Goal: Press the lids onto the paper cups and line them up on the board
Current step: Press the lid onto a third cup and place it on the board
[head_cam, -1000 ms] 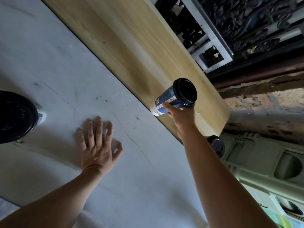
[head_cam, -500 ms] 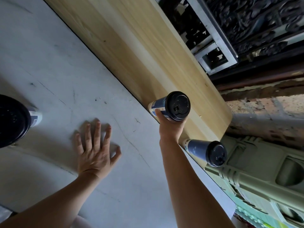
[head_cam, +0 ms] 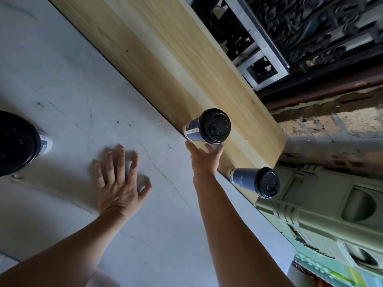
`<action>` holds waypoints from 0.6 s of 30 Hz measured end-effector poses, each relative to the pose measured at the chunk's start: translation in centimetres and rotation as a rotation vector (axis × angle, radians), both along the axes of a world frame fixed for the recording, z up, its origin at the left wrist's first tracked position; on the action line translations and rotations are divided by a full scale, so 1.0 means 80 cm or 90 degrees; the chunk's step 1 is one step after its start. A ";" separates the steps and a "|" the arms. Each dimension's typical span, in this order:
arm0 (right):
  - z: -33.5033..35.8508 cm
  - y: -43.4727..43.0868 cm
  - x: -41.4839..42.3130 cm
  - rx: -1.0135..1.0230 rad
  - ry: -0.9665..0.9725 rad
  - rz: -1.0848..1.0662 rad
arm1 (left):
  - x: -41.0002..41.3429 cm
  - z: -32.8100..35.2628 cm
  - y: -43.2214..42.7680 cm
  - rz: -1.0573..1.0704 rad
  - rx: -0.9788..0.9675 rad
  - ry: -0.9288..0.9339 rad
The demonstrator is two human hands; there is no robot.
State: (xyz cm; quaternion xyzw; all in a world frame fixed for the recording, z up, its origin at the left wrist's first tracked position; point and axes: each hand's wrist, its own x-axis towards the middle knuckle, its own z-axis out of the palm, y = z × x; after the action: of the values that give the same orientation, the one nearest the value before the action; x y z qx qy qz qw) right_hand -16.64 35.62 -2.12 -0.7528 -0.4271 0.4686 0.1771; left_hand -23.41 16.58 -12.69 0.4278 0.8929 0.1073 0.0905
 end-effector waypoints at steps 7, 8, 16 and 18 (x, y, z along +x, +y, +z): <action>0.004 -0.074 0.033 -0.068 -0.078 0.076 | -0.006 0.014 0.001 -0.028 -0.040 -0.068; 0.006 -0.090 0.037 -0.072 -0.081 0.090 | -0.007 0.018 0.000 -0.034 -0.052 -0.080; 0.042 -0.181 0.039 -0.097 -0.072 0.260 | -0.051 0.085 -0.041 -0.180 -0.216 -0.148; 0.053 -0.191 0.026 -0.106 -0.049 0.294 | -0.064 0.098 -0.069 -0.201 -0.257 -0.203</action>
State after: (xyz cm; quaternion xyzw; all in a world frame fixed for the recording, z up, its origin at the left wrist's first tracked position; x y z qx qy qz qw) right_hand -14.55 20.31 2.14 -0.6643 -0.5542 0.5013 -0.0141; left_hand -28.54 11.02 -4.83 0.5125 0.7932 -0.0216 0.3283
